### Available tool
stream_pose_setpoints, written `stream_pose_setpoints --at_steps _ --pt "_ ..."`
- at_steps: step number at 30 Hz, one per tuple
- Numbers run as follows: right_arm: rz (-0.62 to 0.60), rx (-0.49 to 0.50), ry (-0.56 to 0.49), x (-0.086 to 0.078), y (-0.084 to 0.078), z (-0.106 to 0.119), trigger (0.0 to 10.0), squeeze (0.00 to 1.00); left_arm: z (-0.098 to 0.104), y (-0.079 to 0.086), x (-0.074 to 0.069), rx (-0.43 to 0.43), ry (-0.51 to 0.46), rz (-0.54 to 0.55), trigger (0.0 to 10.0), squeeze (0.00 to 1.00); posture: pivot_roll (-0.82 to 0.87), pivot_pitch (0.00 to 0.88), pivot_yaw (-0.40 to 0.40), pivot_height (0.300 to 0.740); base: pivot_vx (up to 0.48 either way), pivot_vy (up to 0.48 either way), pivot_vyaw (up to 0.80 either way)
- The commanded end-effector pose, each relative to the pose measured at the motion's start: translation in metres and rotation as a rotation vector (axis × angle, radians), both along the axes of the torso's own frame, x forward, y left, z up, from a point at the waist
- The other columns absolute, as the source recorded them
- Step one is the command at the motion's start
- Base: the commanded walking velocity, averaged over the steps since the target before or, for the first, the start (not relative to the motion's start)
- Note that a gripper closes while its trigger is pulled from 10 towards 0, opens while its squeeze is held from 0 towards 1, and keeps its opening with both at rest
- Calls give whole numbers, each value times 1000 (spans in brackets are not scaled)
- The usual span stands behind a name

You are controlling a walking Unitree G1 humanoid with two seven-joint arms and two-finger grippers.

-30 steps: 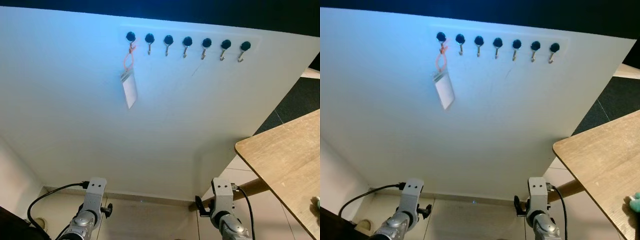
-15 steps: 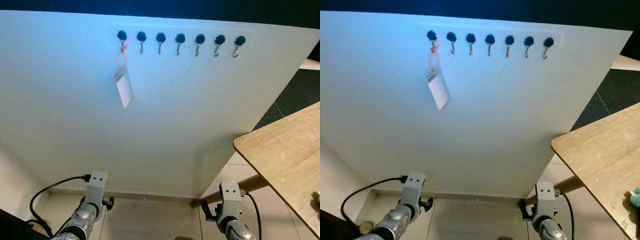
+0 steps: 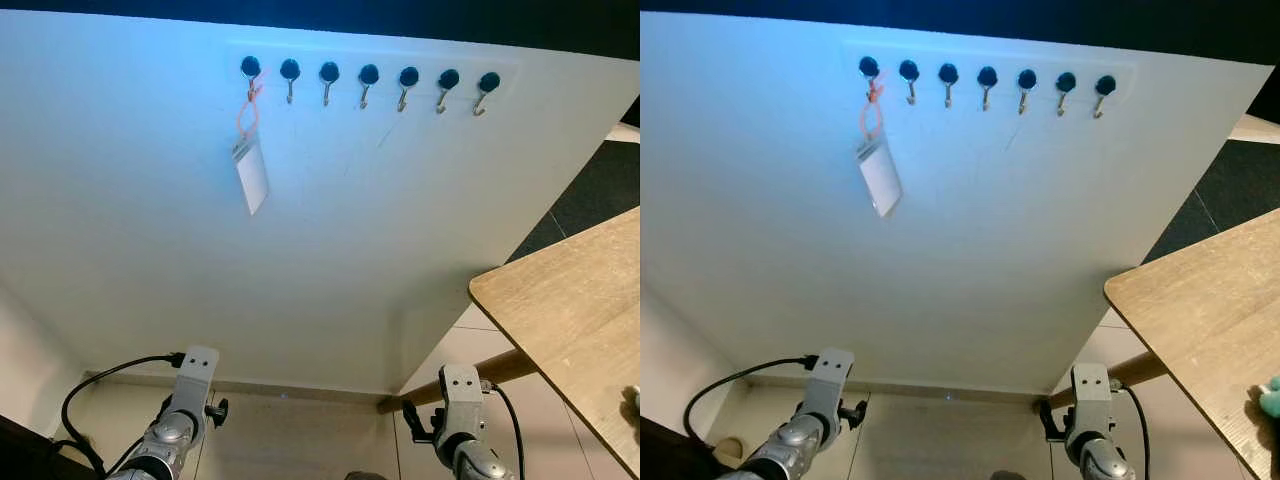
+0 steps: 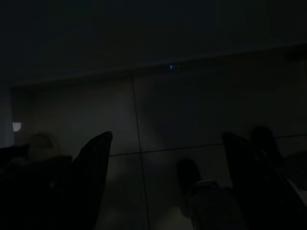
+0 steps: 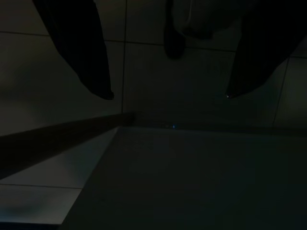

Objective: Hang keys on a hook

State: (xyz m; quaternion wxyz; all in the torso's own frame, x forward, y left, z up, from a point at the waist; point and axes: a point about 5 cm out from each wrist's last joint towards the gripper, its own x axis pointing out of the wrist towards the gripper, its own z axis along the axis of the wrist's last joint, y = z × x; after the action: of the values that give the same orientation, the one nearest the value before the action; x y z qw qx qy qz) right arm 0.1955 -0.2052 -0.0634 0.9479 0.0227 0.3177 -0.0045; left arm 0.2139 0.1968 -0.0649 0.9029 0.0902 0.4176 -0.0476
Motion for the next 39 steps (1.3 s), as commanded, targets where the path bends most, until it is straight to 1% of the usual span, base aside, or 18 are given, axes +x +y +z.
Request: stream_pose_setpoints --at_steps 1,4,7,11,17,19,23,26,29,30,31,32,39 --pt "1 -5 -3 2 0 1 10000 0 -1 -6 0 -25 4 3 10000 0 16 36 -53 740 0 0 0" --pt "5 -2 -2 3 3 1 10000 0 0 -6 2 -23 -1 -5 10000 0 18 42 -56 740 0 0 0" --pt "43 -2 5 2 5 0 10000 0 2 -4 4 -31 -20 23 10000 0 33 36 -62 740 0 0 0" --pt "35 -6 10 2 1 0 10000 0 -1 -5 0 -12 -5 5 10000 0 33 30 -65 740 0 0 0" --pt "12 2 -2 7 1 2 10000 0 0 -2 1 -42 -17 64 10000 0 27 24 -63 740 0 0 0" --pt "-1 20 -5 8 3 3 10000 0 4 1 6 -54 -32 96 10000 0 26 28 -71 740 0 0 0" --pt "0 27 -7 11 6 4 10000 0 5 3 8 -54 -39 98 10000 0 26 32 -69 740 0 0 0" --pt "2 31 -7 13 9 4 10000 0 7 3 11 -78 -54 110 10000 0 23 34 -69 740 0 0 0" --pt "-2 43 -16 15 10 5 10000 0 9 5 13 -82 -62 108 10000 0 22 41 -77 740 0 0 0" --pt "3 44 -19 16 12 6 10000 0 10 6 14 -75 -65 111 10000 0 25 42 -84 740 0 0 0" --pt "20 50 -20 17 14 6 10000 0 12 10 16 -79 -74 148 10000 0 37 44 -93 740 0 0 0" --pt "25 52 -20 17 15 6 10000 0 12 11 16 -80 -76 158 10000 0 37 44 -93 740 0 0 0" --pt "43 49 -8 17 17 5 10000 0 16 17 20 -83 -104 172 10000 0 65 47 -106 740 0 0 0"
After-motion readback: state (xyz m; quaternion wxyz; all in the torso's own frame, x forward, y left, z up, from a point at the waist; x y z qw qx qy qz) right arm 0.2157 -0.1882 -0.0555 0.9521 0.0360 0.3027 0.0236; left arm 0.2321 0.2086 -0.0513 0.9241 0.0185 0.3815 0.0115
